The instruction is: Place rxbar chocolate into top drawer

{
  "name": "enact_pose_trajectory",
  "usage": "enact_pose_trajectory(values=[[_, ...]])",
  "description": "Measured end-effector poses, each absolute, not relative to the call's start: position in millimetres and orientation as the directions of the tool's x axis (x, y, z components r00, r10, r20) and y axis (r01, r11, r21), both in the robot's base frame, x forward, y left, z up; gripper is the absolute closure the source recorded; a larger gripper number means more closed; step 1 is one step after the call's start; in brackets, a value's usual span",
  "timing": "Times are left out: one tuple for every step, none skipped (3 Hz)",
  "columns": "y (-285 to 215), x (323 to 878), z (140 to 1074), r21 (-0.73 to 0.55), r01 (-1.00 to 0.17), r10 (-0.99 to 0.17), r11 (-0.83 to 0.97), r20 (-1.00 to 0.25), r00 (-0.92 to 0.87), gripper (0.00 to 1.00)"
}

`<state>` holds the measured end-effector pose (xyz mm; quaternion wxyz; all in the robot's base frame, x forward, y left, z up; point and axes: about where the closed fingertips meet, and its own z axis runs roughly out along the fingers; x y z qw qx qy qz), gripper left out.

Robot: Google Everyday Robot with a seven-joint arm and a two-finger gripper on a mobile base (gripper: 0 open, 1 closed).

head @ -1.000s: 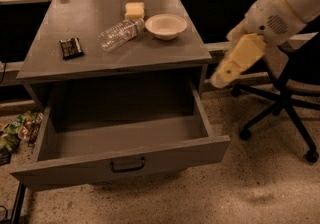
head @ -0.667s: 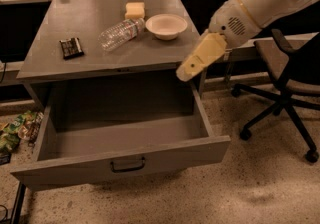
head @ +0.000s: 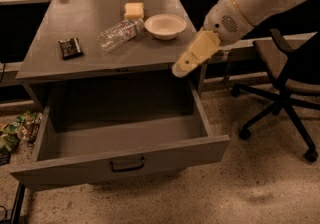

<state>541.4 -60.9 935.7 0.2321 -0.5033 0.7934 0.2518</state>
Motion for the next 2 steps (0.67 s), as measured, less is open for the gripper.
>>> enact_pose_trajectory(values=[[-40,582,940,0.135,-0.888,-0.639,0.440,-0.648,-0.415,0.00],[-22,640,921,0.152,-0.846,-0.629,0.512,-0.604,-0.489,0.00]])
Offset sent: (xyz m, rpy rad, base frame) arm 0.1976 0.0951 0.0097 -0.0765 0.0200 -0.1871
